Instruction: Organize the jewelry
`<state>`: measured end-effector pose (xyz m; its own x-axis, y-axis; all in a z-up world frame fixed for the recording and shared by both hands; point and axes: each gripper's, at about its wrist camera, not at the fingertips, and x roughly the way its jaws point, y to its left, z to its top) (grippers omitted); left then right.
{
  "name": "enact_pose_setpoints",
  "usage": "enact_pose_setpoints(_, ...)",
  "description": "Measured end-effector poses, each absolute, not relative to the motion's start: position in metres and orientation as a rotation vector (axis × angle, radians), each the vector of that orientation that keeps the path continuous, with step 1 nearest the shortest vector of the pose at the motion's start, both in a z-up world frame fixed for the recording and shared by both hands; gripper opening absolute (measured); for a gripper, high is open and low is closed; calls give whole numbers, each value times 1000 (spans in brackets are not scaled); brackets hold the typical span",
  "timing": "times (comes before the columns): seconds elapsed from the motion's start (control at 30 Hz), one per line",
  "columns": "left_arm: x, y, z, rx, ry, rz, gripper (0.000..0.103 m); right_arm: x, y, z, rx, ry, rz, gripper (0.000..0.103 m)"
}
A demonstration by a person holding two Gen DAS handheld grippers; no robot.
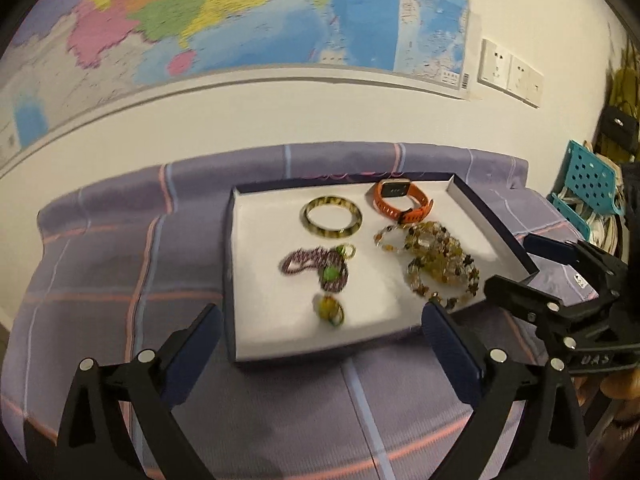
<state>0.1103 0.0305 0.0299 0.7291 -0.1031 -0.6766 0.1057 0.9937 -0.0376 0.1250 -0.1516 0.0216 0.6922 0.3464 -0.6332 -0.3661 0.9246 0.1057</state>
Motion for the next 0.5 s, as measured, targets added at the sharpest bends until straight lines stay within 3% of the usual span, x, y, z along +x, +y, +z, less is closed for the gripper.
enact_pose_setpoints(0.5,74,28,21,-4,754,-19,96,78,-148,6,-53,715,360,97)
